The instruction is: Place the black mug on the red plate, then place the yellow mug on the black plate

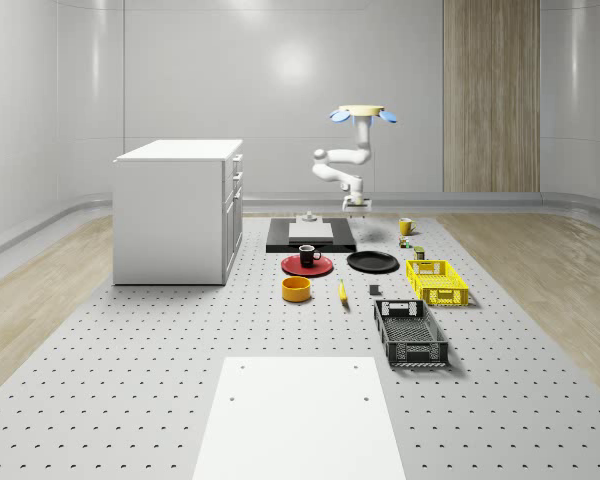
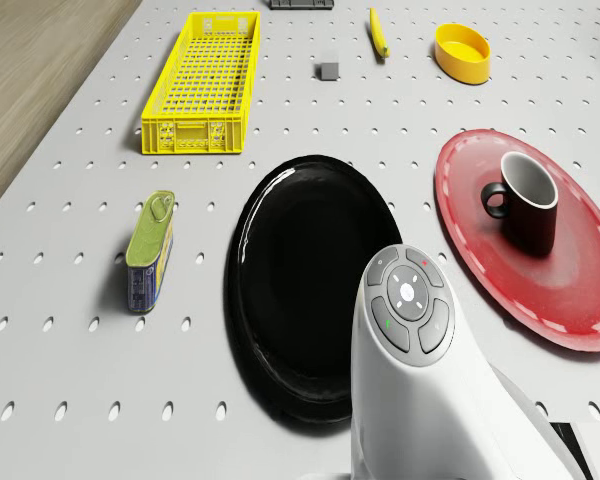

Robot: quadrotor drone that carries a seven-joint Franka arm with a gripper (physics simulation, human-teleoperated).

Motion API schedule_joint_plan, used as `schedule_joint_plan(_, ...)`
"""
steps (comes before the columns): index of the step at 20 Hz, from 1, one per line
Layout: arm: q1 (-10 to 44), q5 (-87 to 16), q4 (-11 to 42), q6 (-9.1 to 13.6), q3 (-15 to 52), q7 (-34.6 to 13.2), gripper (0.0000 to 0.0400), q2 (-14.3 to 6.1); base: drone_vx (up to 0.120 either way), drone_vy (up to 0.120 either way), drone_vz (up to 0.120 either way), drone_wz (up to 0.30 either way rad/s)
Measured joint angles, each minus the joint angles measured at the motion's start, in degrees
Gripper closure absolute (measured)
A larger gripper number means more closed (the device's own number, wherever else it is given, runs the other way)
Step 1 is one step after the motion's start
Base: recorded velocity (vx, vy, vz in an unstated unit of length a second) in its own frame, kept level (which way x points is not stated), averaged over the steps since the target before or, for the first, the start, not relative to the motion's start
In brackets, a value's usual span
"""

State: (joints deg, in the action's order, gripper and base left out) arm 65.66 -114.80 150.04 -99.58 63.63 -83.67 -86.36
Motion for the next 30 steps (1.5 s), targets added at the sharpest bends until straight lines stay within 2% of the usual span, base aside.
schedule_joint_plan(30, 0.11, 0.10, -0.02, -0.19, 0.00, -0.08, 0.0000, -0.21, -0.120, 0.120, 0.000, 0.000)
